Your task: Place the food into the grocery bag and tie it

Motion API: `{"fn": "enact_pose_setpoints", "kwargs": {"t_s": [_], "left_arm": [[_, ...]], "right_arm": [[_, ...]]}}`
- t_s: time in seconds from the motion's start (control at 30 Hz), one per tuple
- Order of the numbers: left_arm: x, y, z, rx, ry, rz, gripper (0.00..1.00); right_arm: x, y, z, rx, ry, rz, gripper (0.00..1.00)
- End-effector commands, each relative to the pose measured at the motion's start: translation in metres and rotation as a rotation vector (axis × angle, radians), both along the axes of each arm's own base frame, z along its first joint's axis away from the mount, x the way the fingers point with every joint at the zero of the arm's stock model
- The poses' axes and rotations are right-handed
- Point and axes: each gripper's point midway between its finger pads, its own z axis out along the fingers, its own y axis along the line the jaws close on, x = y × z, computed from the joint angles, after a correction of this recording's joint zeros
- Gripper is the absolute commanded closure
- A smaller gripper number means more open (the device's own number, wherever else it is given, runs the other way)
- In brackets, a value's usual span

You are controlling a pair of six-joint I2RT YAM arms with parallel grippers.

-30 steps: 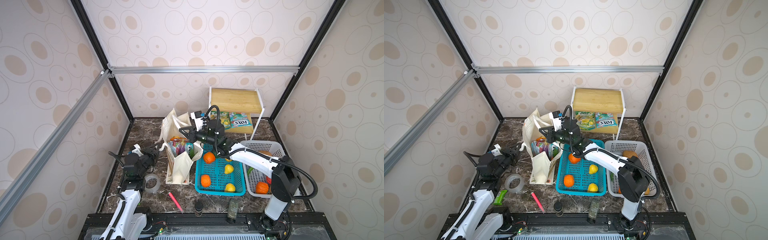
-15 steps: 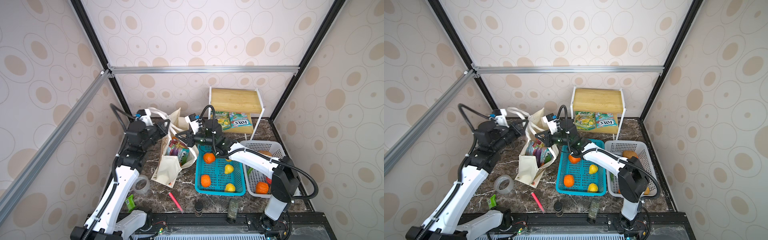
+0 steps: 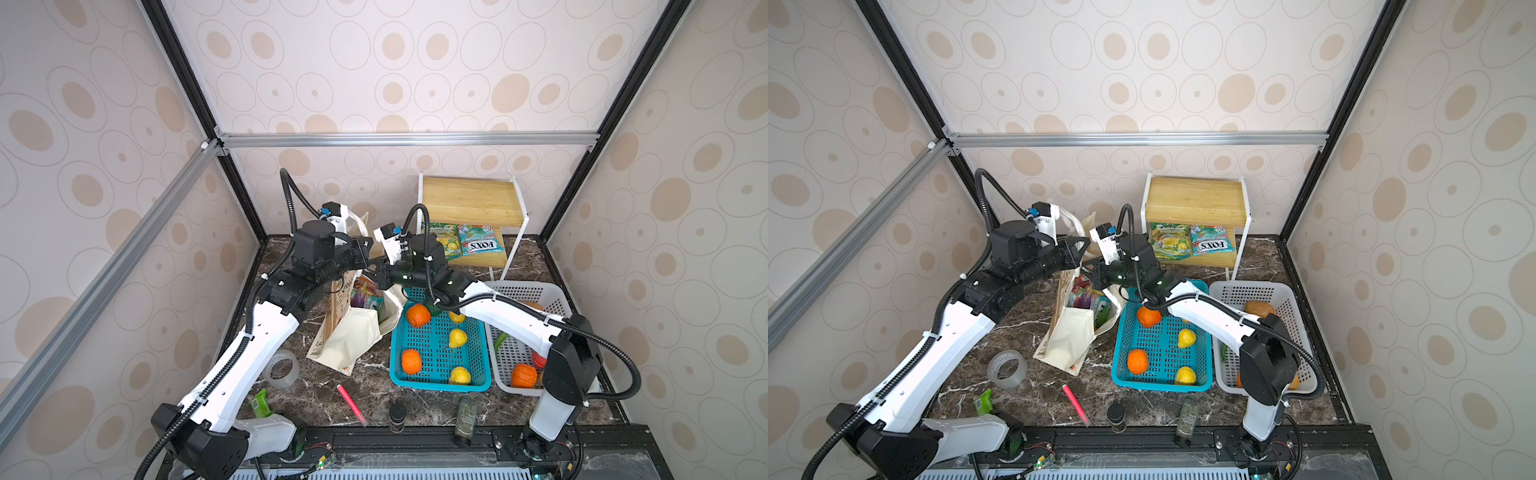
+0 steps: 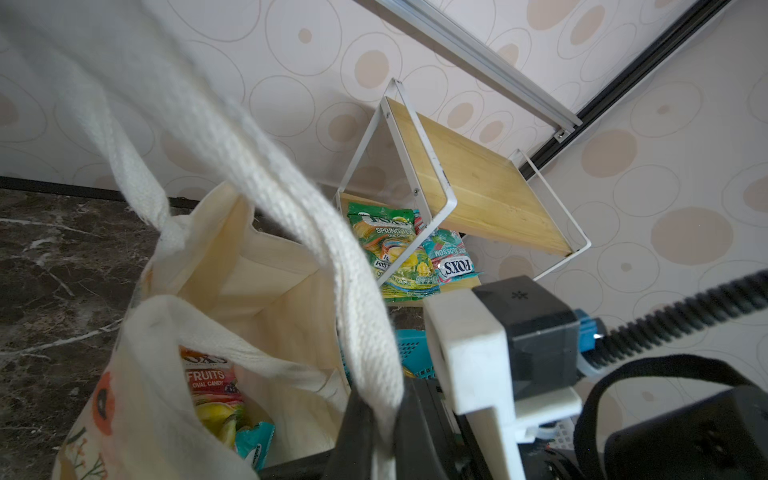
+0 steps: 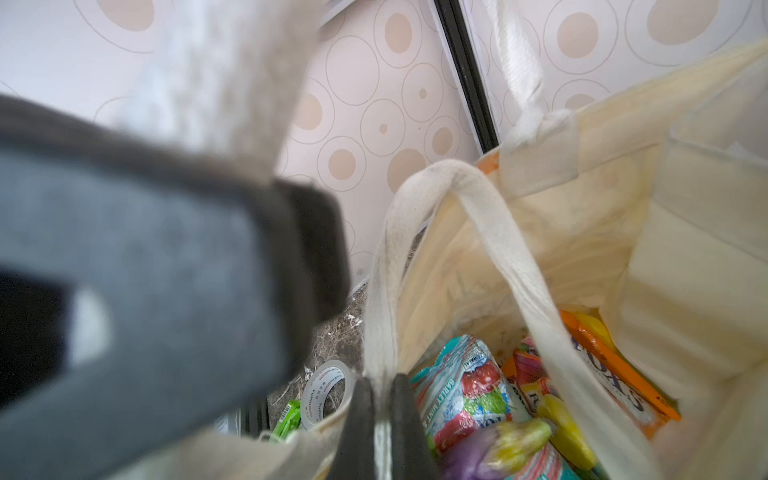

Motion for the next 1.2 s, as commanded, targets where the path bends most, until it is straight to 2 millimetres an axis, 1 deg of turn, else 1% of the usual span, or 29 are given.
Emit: {"fn": "enact_pose_setpoints", "kwargs": {"t_s": [0.0, 0.07, 0.13, 0.2, 0.27, 0.37, 0.4, 0.47, 0.5, 0.53, 0.57, 0.63, 0.67, 0.7, 0.73, 0.77, 0.83, 0.9, 0.93, 0.97, 1.03, 1.07, 1.13, 1.17], "left_arm": [[-0.012, 0.0, 0.03, 0.055, -0.061, -0.041, 0.95], [-0.014, 0.001, 0.02, 0.111, -0.028, -0.06, 0.91], [-0.016, 0.006, 0.014, 0.165, -0.004, -0.056, 0.9], [-0.019, 0.006, 0.01, 0.192, 0.0, -0.069, 0.84], [-0.021, 0.004, 0.006, 0.207, 0.017, -0.093, 0.83], [-0.019, -0.002, -0.002, 0.225, 0.062, -0.121, 0.71], [-0.019, -0.001, -0.003, 0.238, 0.074, -0.12, 0.71], [-0.017, 0.004, 0.001, 0.263, 0.075, -0.083, 0.71], [-0.017, 0.008, 0.006, 0.269, 0.067, -0.058, 0.75], [-0.018, 0.009, 0.009, 0.272, 0.061, -0.054, 0.81], [-0.018, 0.011, 0.011, 0.279, 0.064, -0.047, 0.84], [-0.016, 0.015, 0.014, 0.303, 0.068, -0.017, 0.84], [-0.016, 0.017, 0.014, 0.319, 0.073, -0.012, 0.83], [-0.016, 0.019, 0.016, 0.341, 0.078, 0.005, 0.8], [-0.015, 0.021, 0.014, 0.385, 0.092, 0.027, 0.74], [-0.015, 0.022, 0.015, 0.418, 0.094, 0.038, 0.7], [-0.014, 0.021, 0.023, 0.452, 0.082, 0.056, 0.67], [-0.01, 0.027, 0.031, 0.47, 0.065, 0.096, 0.66], [-0.008, 0.029, 0.033, 0.481, 0.061, 0.112, 0.67], [-0.006, 0.03, 0.034, 0.485, 0.057, 0.119, 0.71], [0.0, 0.024, 0.028, 0.493, 0.068, 0.099, 0.93], [0.002, 0.019, 0.024, 0.497, 0.081, 0.082, 1.0], [0.003, 0.003, 0.013, 0.528, 0.107, 0.035, 1.0], [0.003, -0.005, 0.009, 0.542, 0.113, 0.015, 0.97]], "right_arm": [[-0.004, -0.004, 0.023, 0.029, -0.046, 0.002, 1.0], [-0.002, -0.005, 0.021, 0.044, -0.042, 0.001, 1.0], [-0.001, -0.004, 0.021, 0.053, -0.033, 0.009, 1.0], [-0.002, -0.001, 0.019, 0.061, -0.026, 0.027, 1.0], [-0.008, 0.004, 0.02, 0.087, -0.024, 0.073, 1.0], [-0.017, 0.007, 0.025, 0.151, -0.045, 0.126, 1.0], [-0.017, 0.007, 0.026, 0.16, -0.05, 0.131, 1.0], [-0.013, 0.008, 0.026, 0.171, -0.051, 0.13, 1.0], [-0.011, 0.009, 0.026, 0.181, -0.045, 0.132, 1.0], [-0.01, 0.011, 0.027, 0.199, -0.043, 0.141, 1.0], [-0.01, 0.012, 0.028, 0.214, -0.041, 0.15, 1.0], [-0.011, 0.015, 0.032, 0.251, -0.043, 0.171, 1.0], [-0.011, 0.016, 0.036, 0.272, -0.046, 0.18, 1.0], [-0.012, 0.015, 0.04, 0.293, -0.047, 0.193, 1.0], [-0.014, 0.015, 0.045, 0.312, -0.054, 0.208, 1.0], [-0.016, 0.016, 0.047, 0.321, -0.058, 0.224, 1.0], [-0.018, 0.016, 0.048, 0.331, -0.065, 0.233, 1.0], [-0.013, 0.015, 0.044, 0.333, -0.06, 0.219, 1.0], [-0.012, 0.014, 0.043, 0.337, -0.054, 0.217, 1.0], [-0.01, 0.014, 0.042, 0.34, -0.048, 0.216, 1.0], [-0.011, 0.014, 0.039, 0.336, -0.041, 0.224, 1.0], [-0.012, 0.013, 0.041, 0.335, -0.047, 0.227, 1.0], [-0.014, 0.012, 0.04, 0.328, -0.049, 0.231, 1.0], [-0.013, 0.01, 0.039, 0.33, -0.052, 0.225, 1.0]]}}
